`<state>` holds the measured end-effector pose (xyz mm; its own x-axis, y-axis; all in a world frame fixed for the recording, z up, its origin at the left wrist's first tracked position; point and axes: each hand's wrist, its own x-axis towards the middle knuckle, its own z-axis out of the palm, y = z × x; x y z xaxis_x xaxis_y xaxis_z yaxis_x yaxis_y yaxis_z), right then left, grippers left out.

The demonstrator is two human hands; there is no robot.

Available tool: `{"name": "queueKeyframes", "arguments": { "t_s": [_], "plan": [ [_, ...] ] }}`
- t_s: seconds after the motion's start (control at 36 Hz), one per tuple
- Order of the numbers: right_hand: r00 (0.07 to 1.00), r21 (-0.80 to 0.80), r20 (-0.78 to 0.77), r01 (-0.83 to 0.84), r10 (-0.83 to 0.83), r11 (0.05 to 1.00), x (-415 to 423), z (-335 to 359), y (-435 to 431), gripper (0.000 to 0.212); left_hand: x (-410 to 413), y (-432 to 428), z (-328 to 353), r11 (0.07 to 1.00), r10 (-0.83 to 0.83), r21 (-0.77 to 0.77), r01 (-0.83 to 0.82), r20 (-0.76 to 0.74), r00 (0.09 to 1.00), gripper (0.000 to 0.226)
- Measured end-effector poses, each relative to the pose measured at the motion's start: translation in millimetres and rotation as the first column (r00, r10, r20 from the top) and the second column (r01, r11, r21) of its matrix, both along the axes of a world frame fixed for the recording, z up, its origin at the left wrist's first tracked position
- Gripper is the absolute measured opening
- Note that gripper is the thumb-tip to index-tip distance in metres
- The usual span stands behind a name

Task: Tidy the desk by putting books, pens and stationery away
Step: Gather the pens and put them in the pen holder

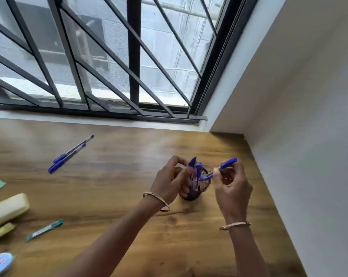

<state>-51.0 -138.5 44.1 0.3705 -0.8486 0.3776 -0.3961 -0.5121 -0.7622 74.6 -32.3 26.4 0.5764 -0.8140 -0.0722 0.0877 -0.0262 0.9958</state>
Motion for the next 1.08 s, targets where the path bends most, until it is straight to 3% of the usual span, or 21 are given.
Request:
{"name": "queueKeyframes", "arguments": {
  "t_s": [0.33, 0.42, 0.5, 0.75, 0.89, 1.08],
  "plan": [
    [0.947, 0.093, -0.276, -0.145, 0.165, 0.985, -6.8, -33.4, -27.1, 0.023, -34.4, -35.9, -26.7, 0.98, 0.067, 0.17, -0.104, 0.212, 0.975, 0.003],
    [0.951, 0.096, -0.257, -0.153, 0.173, 0.983, -7.6, -36.7, -30.1, 0.029, -36.4, -38.8, -32.5, 0.968, 0.105, 0.185, -0.172, 0.324, 0.94, 0.003],
    [0.957, 0.067, -0.238, -0.153, 0.164, 0.986, -8.6, -38.1, -30.7, 0.031, -35.3, -37.7, -38.8, 0.936, 0.153, 0.213, -0.281, 0.472, 0.868, 0.019],
    [0.976, -0.105, -0.063, -0.214, 0.208, 0.971, 15.8, -20.8, -4.1, 0.018, -8.9, 4.7, -29.4, 0.859, 0.385, 0.16, -0.487, 0.426, 0.819, 0.021],
    [0.945, -0.111, -0.022, -0.328, 0.327, 0.938, 58.1, -21.9, 27.4, 0.017, 38.0, 50.5, -37.6, 0.77, 0.48, 0.213, -0.601, 0.426, 0.767, 0.011],
    [0.791, -0.032, -0.164, -0.602, 0.59, 0.798, 148.2, -48.2, 86.1, 0.013, 131.6, 131.5, -59.4, 0.531, 0.493, 0.393, -0.751, 0.577, 0.651, 0.007]
  ]
}}
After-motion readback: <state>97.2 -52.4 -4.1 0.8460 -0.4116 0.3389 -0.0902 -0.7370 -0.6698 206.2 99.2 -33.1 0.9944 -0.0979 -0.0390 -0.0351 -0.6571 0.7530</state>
